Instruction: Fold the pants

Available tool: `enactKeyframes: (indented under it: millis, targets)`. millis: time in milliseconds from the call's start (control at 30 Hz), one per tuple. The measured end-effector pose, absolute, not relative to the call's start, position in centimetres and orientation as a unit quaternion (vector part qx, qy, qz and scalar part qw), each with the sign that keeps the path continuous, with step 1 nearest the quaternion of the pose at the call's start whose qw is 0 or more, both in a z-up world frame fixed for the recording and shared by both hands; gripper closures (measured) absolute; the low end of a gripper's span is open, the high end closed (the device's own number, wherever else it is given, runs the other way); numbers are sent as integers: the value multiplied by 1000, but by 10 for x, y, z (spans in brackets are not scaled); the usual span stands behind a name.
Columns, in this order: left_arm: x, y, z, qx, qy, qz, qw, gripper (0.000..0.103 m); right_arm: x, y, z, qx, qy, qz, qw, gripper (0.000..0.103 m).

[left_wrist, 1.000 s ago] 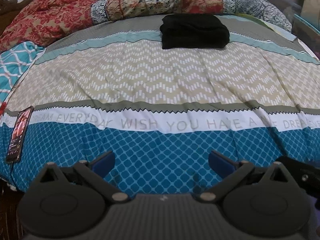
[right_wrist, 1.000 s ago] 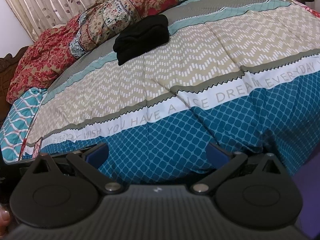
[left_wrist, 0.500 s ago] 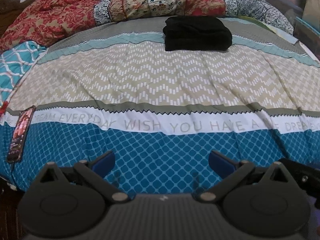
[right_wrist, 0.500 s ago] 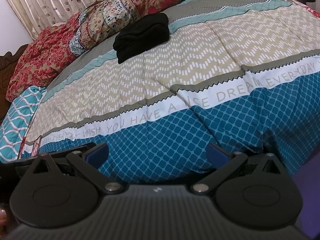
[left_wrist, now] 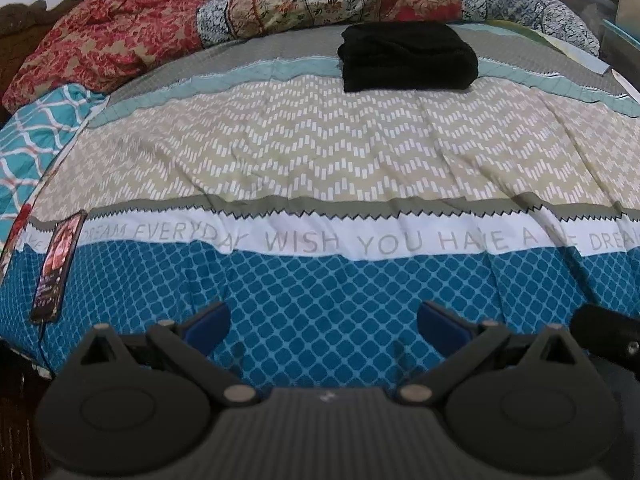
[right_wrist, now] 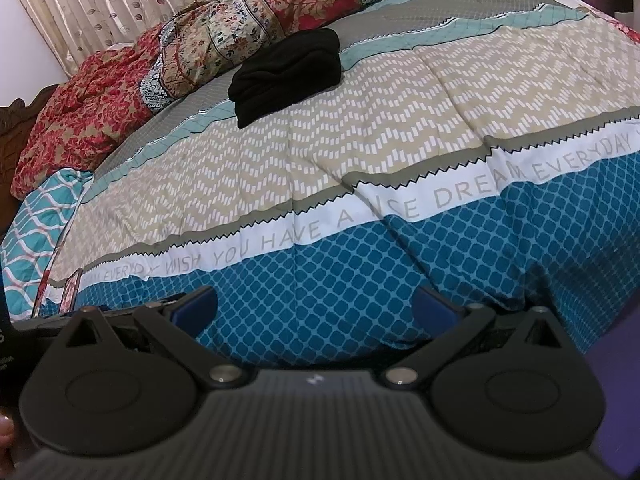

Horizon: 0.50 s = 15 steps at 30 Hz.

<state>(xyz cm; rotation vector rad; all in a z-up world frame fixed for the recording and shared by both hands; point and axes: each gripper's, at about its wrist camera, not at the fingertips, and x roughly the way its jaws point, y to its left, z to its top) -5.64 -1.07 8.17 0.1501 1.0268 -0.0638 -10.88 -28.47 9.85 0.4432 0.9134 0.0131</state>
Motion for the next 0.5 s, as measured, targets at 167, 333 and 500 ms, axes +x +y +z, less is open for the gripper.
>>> enactKeyframes:
  millis: [167, 333, 500]
  targets:
    - [-57, -9, 76, 66, 513, -30, 856, 0, -109, -285, 99, 212, 435, 3, 875, 0]
    - [-55, -8, 69, 59, 537, -26, 841, 0, -109, -285, 98, 212, 439, 3, 873, 0]
    - [-54, -7, 67, 59, 542, -24, 838, 0, -109, -285, 96, 214, 442, 4, 871, 0]
